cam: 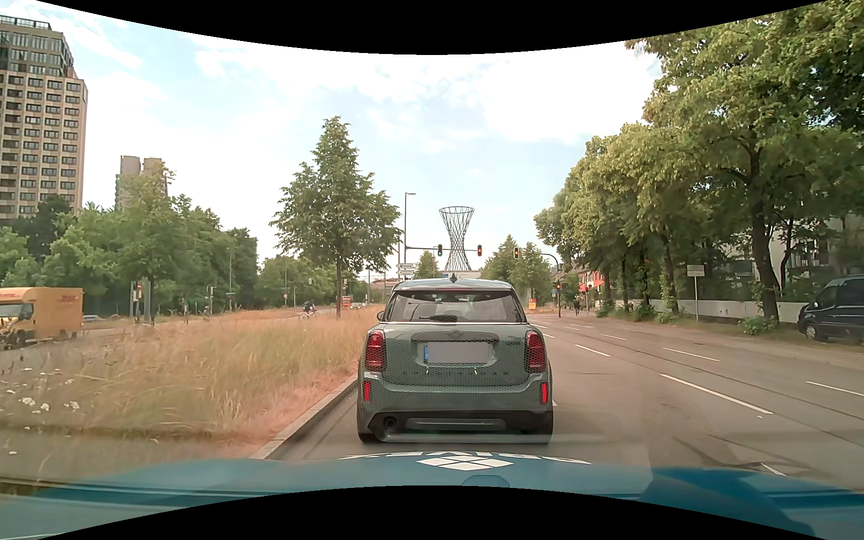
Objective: Follow the waypoints while adhering to traffic rules and regulations
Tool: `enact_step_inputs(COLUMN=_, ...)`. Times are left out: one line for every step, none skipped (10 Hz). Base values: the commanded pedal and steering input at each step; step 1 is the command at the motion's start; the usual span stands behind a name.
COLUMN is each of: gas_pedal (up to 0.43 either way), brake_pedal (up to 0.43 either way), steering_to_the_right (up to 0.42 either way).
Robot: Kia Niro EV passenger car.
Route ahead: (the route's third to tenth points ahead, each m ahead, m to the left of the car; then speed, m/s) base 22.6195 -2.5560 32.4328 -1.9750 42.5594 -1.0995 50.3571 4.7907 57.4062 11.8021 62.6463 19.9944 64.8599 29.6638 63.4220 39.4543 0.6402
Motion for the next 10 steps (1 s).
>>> enact_step_inputs(gas_pedal=0.098, brake_pedal=0.0, steering_to_the_right=-0.006)
enact_step_inputs(gas_pedal=0.118, brake_pedal=0.0, steering_to_the_right=-0.008)
enact_step_inputs(gas_pedal=0.118, brake_pedal=0.0, steering_to_the_right=-0.012)
enact_step_inputs(gas_pedal=0.118, brake_pedal=0.0, steering_to_the_right=-0.016)
enact_step_inputs(gas_pedal=0.118, brake_pedal=0.0, steering_to_the_right=-0.019)
enact_step_inputs(gas_pedal=0.118, brake_pedal=0.0, steering_to_the_right=-0.02)
enact_step_inputs(gas_pedal=0.13, brake_pedal=0.0, steering_to_the_right=-0.02)
enact_step_inputs(gas_pedal=0.189, brake_pedal=0.0, steering_to_the_right=-0.02)
enact_step_inputs(gas_pedal=0.22, brake_pedal=0.0, steering_to_the_right=-0.02)
enact_step_inputs(gas_pedal=0.22, brake_pedal=0.0, steering_to_the_right=-0.02)
